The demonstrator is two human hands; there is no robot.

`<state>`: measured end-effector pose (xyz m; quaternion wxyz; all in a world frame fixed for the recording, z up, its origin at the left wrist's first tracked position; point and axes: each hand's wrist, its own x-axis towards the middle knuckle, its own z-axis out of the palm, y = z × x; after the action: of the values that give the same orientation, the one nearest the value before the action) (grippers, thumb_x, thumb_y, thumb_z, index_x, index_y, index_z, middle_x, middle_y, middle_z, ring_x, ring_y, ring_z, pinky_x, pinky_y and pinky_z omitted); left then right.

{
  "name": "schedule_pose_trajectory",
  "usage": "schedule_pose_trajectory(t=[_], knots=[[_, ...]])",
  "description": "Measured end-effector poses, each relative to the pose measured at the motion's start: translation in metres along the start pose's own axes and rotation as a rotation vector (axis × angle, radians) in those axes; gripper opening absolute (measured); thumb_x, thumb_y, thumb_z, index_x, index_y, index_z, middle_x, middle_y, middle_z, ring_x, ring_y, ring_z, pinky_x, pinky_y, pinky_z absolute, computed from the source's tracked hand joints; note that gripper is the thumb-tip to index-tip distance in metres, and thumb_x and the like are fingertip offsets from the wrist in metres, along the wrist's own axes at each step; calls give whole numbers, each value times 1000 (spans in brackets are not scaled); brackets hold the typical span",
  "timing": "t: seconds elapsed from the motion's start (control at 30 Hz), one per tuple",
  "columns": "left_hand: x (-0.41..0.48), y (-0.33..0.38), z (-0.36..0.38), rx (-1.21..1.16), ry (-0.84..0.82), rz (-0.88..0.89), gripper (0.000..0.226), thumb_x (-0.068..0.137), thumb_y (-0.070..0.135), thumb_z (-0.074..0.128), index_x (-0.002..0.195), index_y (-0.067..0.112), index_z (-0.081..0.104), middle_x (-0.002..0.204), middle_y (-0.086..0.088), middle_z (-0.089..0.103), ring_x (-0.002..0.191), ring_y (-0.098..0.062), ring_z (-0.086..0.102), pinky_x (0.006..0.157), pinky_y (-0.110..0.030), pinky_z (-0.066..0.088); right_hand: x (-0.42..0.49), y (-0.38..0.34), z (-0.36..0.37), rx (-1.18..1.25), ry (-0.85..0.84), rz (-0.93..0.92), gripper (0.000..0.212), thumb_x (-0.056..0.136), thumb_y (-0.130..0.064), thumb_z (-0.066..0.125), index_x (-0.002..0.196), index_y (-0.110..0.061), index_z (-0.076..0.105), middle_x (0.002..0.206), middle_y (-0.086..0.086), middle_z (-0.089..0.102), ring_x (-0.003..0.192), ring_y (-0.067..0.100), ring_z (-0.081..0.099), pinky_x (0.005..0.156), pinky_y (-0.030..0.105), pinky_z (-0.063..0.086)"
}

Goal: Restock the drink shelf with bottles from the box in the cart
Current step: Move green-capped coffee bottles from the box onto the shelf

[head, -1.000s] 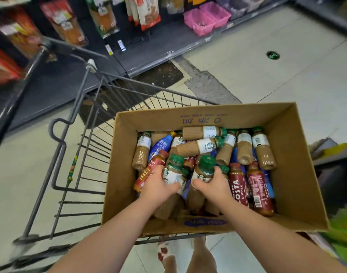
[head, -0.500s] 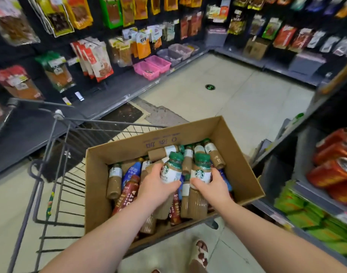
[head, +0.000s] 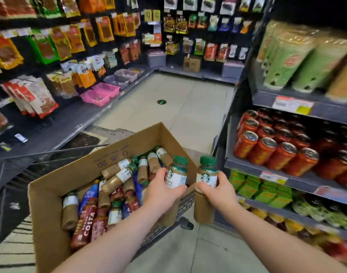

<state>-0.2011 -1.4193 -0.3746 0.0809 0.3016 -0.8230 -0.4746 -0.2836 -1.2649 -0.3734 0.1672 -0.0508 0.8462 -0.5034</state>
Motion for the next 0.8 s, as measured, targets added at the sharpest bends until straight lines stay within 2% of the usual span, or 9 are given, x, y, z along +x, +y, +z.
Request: schedule_pose_trajectory(t=[0.07,0.13,0.23,0.33,0.4,0.47,0.53,0.67,0.8], knots=[[-15,16,27,14,-35,42,54,67,44,74,108,35,42,95,12,56,88,-15,55,76,-31,48,-15,16,-34,9,52,12,39,67,-39,73,96,-36,47,87,-20,58,77,-4,54,55,17,39],[-36,36,59,39,-74,93,56,67,44,74,112,32,43,98,10,56,91,-16,55,79,-33,48,-34,36,-74,29,108,27,36,68,-38,74,94,-34,48,86,-20,58,76,-5,53,55,16,38],[-76,72,113,-7,-128,145,48,66,39,77,99,33,43,87,18,55,81,-12,54,72,-29,44,-72,68,-143,49,200,68,33,68,-39,74,89,-32,50,86,-20,59,76,-5,54,55,15,38],[-122,108,168,-54,-224,179,40,64,37,79,88,33,46,91,12,63,78,-8,58,66,-27,44,-116,99,-212,86,304,92,30,68,-38,74,87,-32,51,87,-18,61,80,2,58,61,22,41],[-154,131,205,-51,-290,227,46,64,38,79,94,35,45,93,11,61,84,-15,59,74,-30,47,-147,118,-256,94,365,108,29,70,-37,73,88,-31,51,86,-17,61,80,5,59,63,25,42],[-187,155,238,-49,-347,281,51,63,40,79,100,35,44,93,12,59,85,-15,58,74,-30,45,-177,136,-297,96,425,129,28,70,-38,72,84,-29,50,84,-15,62,77,3,58,59,24,43],[-219,179,268,-59,-405,337,50,63,40,79,98,35,44,89,14,59,80,-11,58,70,-29,44,-205,152,-336,101,494,142,28,68,-39,72,84,-29,52,83,-14,63,76,3,59,59,24,43],[-271,222,318,-31,-511,438,48,64,40,78,95,36,41,83,20,54,85,-16,59,73,-31,47,-247,178,-399,140,631,160,28,68,-37,73,88,-29,56,84,-14,65,76,1,59,60,23,44],[-300,254,352,-17,-578,498,50,59,49,74,96,33,44,91,14,60,87,-17,60,79,-38,51,-265,197,-443,186,717,168,26,69,-32,73,89,-28,56,83,-13,65,76,2,60,60,23,45]])
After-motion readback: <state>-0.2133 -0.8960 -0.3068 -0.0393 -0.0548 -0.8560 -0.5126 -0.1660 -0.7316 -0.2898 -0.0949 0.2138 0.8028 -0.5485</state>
